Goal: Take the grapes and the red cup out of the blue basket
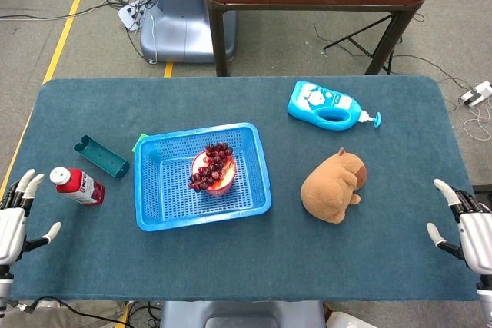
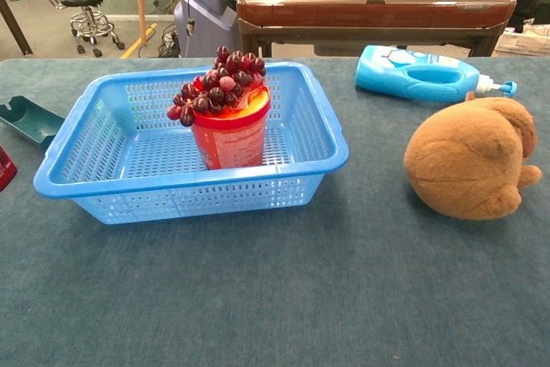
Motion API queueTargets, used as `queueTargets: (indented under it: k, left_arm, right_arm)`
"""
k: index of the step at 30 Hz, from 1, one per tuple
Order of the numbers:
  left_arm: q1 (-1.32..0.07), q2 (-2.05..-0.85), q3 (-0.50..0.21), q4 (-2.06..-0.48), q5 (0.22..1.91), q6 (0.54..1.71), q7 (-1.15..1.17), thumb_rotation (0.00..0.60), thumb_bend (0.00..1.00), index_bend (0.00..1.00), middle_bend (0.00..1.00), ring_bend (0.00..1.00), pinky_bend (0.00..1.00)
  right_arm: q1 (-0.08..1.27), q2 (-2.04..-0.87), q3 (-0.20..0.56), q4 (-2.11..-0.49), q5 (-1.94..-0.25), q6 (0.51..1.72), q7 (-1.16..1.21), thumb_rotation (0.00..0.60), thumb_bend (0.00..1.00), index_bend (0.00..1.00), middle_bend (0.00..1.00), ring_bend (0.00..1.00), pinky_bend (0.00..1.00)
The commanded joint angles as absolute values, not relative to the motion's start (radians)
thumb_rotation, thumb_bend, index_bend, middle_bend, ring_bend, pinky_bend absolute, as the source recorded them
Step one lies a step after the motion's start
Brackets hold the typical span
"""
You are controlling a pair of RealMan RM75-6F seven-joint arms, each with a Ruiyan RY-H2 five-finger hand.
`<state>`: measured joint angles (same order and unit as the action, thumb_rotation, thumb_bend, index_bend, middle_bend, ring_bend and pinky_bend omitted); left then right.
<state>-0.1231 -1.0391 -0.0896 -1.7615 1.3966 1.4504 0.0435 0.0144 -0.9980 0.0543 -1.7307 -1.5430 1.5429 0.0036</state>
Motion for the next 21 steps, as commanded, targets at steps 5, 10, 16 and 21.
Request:
queueTargets:
  k: [5,10,16,21]
  left_arm:
    - [-0.119,-1.035,-0.087,-1.763,1.401,1.454,0.041,0.600,0.28,0.00,0.00,0.00,0.20]
    - [-0.114,-1.032,-0.085,-1.764,1.402,1.459,0.036,0.600,0.28,0.00,0.00,0.00,0.20]
    - [-0.108,-1.025,-0.084,-1.764,1.399,1.462,0.024,0.600,0.28,0.00,0.00,0.00,0.20]
    - [-0.104,-1.017,-0.080,-1.766,1.404,1.463,0.012,0.600,0.28,0.00,0.00,0.00,0.20]
  right_arm:
    - [0.022,-0.993,0.052,-1.737,-1.555,1.536,0.003,0.600,0.28,0.11,0.24,0.21,0.46]
    - [0.054,-0.971,0.062,-1.758,-1.578,1.509,-0.005,0.600,0.28,0.11,0.24,0.21,0.46]
    - [0.152,-0.920,0.095,-1.837,-1.623,1.411,-0.069,0.600,0.28,0.11,0.23,0.21,0.46]
    - [0.301,-0.860,0.155,-1.933,-1.611,1.232,-0.114,0.600,0.28,0.11,0.21,0.21,0.46]
